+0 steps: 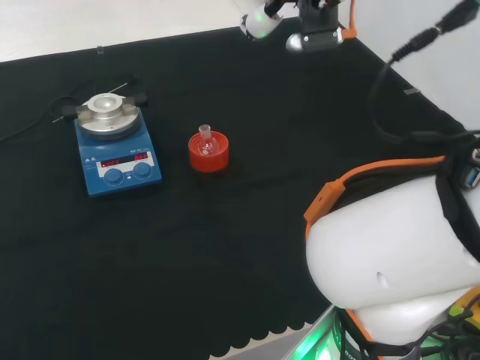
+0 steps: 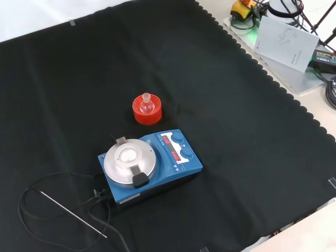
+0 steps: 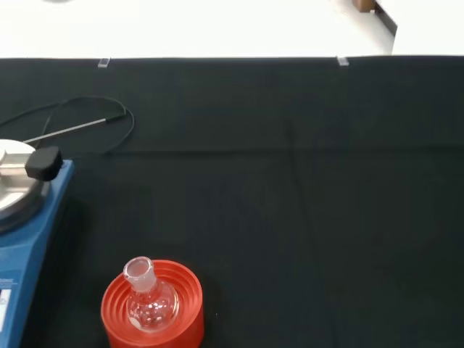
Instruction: Pick up the round-bottom flask.
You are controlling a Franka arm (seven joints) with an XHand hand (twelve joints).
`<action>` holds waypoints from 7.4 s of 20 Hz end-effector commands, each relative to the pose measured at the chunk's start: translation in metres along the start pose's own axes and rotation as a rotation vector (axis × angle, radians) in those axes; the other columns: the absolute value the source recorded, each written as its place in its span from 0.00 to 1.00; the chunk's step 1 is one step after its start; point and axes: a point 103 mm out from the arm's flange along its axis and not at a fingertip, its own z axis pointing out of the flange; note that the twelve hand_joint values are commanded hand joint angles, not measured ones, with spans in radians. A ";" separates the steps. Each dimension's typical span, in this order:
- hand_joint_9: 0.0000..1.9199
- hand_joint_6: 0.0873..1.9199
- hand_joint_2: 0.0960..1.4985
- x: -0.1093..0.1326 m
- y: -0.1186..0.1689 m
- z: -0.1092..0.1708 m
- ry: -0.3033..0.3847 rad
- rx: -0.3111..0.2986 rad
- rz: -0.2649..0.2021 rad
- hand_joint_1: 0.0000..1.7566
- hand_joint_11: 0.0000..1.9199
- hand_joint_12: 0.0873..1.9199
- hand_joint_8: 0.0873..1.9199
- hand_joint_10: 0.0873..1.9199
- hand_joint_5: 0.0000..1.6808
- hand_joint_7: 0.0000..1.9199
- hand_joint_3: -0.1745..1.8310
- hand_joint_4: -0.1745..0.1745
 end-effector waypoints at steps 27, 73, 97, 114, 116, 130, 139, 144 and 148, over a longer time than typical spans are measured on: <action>0.30 0.00 0.22 -0.012 0.129 0.163 0.070 0.148 -0.056 0.55 0.11 0.68 0.31 0.30 0.37 0.24 0.64 0.36; 0.32 0.04 0.20 0.039 0.106 0.249 0.019 0.218 -0.222 0.57 0.13 0.67 0.29 0.28 0.39 0.26 0.65 0.39; 0.32 0.31 0.20 0.043 0.112 0.270 0.018 0.211 -0.228 0.59 0.14 0.67 0.29 0.27 0.33 0.26 0.65 0.41; 0.32 0.34 0.20 0.054 0.117 0.277 0.010 0.197 -0.249 0.59 0.14 0.67 0.29 0.28 0.35 0.24 0.65 0.42; 0.32 0.35 0.20 0.053 0.117 0.277 0.004 0.198 -0.249 0.59 0.14 0.67 0.29 0.28 0.35 0.24 0.65 0.42; 0.33 0.41 0.21 0.050 0.116 0.279 0.005 0.172 -0.240 0.59 0.15 0.67 0.29 0.28 0.42 0.25 0.65 0.45; 0.34 0.43 0.22 0.049 0.115 0.284 0.019 0.168 -0.238 0.60 0.16 0.66 0.29 0.27 0.44 0.26 0.65 0.45; 0.34 0.44 0.22 0.049 0.116 0.286 0.020 0.165 -0.239 0.60 0.16 0.66 0.29 0.27 0.44 0.26 0.65 0.45; 0.34 0.44 0.22 0.049 0.116 0.286 0.016 0.160 -0.240 0.60 0.16 0.66 0.29 0.27 0.45 0.26 0.65 0.45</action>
